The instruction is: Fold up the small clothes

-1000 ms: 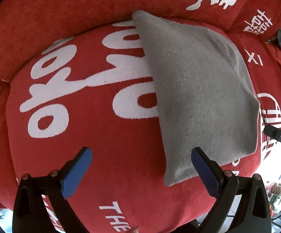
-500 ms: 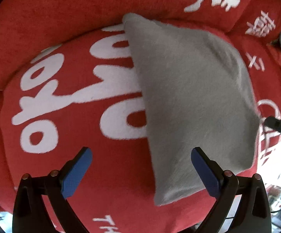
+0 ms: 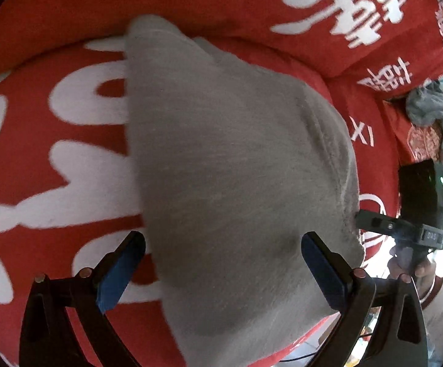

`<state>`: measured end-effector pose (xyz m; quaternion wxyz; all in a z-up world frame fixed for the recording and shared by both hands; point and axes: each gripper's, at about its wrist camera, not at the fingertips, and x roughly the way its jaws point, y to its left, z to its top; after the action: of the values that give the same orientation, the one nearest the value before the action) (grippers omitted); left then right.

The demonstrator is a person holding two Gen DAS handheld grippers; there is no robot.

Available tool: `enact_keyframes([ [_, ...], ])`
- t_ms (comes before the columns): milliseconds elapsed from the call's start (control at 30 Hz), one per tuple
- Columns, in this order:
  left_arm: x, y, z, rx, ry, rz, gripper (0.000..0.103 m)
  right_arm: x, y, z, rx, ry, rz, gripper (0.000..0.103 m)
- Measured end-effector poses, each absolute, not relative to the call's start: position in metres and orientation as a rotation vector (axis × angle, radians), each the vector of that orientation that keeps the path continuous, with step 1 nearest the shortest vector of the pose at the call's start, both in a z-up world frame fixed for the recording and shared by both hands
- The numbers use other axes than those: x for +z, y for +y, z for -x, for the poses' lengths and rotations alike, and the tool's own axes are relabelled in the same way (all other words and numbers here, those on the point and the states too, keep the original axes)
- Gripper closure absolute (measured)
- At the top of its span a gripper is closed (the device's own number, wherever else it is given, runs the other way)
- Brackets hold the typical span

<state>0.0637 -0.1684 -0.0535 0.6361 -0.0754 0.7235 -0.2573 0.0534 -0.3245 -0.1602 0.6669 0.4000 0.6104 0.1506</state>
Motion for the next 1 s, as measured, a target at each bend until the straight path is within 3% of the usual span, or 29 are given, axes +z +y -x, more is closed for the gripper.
enact_keyframes([
  [133, -0.056, -0.174, -0.065, -0.575, 1.642, 0.163, 0.002, -0.164, -0.317, -0.064, 0.39, 1.379, -0.876, 0.032],
  [267, -0.055, -0.173, -0.066, -0.534, 1.606, 0.164, 0.025, -0.168, -0.313, -0.067, 0.389, 1.38, -0.908, 0.035],
  [400, -0.044, -0.164, -0.063, -0.55, 1.569, 0.186, 0.052, -0.175, -0.311, -0.066, 0.355, 1.389, -1.001, 0.066],
  [467, -0.04, -0.156, -0.063, -0.563, 1.567, 0.214, 0.058, -0.172, -0.309, -0.064, 0.362, 1.359, -1.045, 0.068],
  [1000, 0.041, -0.078, -0.03, -0.621, 1.471, 0.285, 0.059, -0.106, -0.238, -0.033, 0.481, 1.276, -1.19, 0.07],
])
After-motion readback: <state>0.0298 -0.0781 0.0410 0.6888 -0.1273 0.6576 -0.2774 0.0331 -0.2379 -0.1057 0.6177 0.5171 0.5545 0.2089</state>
